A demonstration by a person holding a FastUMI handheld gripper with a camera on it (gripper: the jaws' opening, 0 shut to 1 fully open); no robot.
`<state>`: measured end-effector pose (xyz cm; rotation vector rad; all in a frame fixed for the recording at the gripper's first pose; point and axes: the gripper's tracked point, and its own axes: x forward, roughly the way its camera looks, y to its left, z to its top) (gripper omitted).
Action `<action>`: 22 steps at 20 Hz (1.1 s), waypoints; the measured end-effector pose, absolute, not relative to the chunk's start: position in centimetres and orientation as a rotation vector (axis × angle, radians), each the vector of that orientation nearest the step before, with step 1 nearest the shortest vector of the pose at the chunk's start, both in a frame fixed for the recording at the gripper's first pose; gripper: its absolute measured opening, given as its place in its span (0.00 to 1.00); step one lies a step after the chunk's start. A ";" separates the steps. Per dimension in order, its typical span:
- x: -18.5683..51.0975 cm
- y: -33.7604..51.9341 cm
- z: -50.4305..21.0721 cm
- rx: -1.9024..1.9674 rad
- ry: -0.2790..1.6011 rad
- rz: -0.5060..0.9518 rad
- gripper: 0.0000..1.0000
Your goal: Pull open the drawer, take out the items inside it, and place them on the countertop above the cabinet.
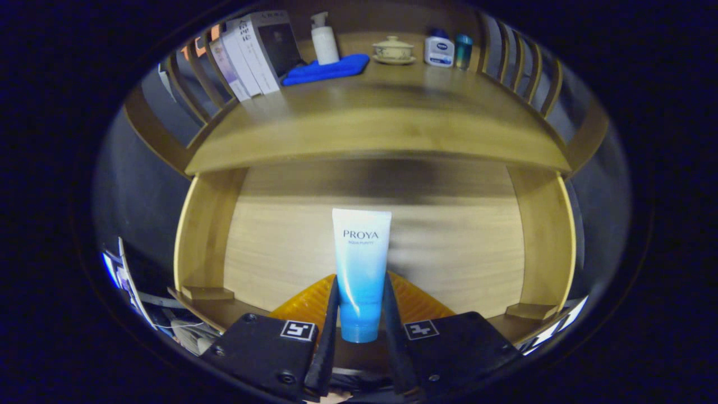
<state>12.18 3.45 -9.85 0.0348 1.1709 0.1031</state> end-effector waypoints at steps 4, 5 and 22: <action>13.0 3.9 -6.8 0.018 1.130 0.116 0.44; 13.5 3.9 -6.1 0.015 1.122 0.115 0.44; 29.4 4.9 -2.0 0.043 1.043 0.053 0.44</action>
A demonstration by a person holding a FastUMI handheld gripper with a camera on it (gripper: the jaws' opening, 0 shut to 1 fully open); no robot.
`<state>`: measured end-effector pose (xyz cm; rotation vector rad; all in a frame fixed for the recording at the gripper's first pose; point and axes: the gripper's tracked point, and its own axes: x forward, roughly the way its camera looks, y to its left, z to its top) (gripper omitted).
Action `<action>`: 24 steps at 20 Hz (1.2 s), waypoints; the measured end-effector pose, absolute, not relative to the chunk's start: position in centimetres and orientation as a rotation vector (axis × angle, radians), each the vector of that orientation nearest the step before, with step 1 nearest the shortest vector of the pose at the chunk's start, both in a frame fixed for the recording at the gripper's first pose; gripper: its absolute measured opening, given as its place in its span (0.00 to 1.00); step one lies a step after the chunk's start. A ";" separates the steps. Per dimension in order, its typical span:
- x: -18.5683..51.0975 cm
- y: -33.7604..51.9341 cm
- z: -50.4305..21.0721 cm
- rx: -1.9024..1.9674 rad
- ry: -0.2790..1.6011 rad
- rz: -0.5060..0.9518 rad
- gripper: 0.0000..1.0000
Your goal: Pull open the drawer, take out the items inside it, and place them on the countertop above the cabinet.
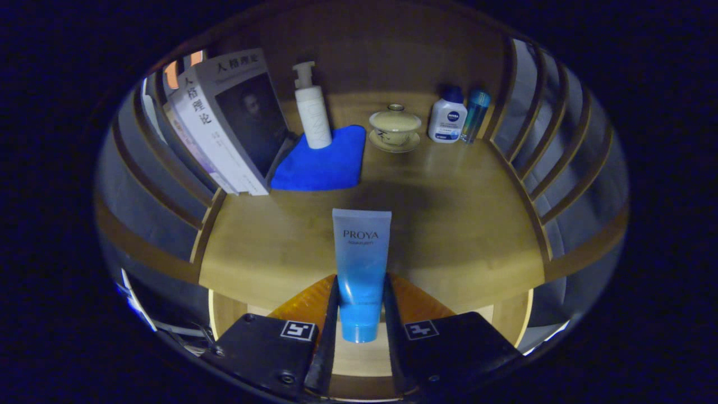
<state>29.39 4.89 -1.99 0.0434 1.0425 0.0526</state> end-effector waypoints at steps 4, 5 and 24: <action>31.5 4.2 -3.3 0.038 1.059 0.035 0.44; 31.8 3.8 -3.7 0.036 1.068 0.023 0.44; 31.5 2.9 -2.6 0.057 1.004 -0.032 0.64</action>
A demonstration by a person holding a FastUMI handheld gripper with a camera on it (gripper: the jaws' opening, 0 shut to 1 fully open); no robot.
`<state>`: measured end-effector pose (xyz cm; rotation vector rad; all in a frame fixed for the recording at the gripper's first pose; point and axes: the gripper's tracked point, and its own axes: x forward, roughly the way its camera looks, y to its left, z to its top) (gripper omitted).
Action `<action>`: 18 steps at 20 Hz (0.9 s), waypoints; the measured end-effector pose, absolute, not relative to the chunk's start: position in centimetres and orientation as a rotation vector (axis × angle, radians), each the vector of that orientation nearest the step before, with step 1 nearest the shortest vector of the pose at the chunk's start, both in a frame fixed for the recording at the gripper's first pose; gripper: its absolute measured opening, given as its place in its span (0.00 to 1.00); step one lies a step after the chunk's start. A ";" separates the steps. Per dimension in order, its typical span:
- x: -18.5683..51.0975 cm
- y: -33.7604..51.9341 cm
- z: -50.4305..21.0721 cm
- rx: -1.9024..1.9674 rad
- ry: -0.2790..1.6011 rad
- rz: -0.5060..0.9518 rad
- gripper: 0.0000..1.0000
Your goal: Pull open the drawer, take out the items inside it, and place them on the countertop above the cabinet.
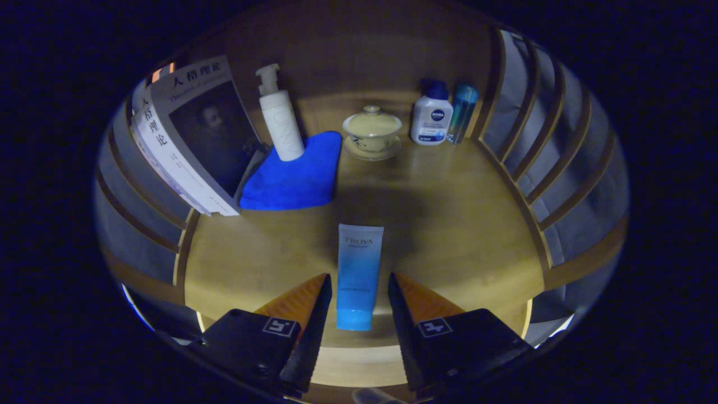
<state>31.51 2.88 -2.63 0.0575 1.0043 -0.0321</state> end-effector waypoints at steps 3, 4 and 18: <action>29.9 3.2 -1.8 0.036 0.971 -0.018 0.64; 29.1 3.4 -1.5 0.030 0.953 -0.004 0.64; 10.6 4.0 6.3 0.021 0.433 0.098 0.90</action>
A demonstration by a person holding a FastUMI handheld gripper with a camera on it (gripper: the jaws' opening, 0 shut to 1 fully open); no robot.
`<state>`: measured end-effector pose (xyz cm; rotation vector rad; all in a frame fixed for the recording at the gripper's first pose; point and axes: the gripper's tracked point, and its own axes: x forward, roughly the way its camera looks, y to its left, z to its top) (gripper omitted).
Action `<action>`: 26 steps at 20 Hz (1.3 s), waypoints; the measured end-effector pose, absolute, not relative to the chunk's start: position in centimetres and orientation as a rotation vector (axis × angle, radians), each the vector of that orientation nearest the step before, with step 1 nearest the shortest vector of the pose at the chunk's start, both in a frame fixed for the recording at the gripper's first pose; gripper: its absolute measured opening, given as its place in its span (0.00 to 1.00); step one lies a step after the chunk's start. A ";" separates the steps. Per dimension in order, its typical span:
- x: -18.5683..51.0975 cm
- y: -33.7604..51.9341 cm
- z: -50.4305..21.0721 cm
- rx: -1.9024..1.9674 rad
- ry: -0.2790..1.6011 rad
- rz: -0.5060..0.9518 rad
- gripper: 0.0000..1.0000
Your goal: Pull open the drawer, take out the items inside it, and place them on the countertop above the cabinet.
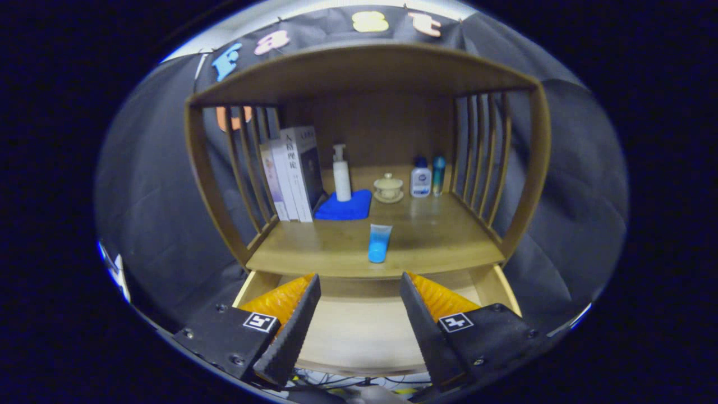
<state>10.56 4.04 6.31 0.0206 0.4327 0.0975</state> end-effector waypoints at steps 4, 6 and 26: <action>5.3 4.1 7.8 0.000 0.269 0.095 1.00; 2.8 3.9 6.7 0.014 0.221 0.106 1.00; 1.1 2.9 -13.2 -0.040 0.327 -0.010 1.00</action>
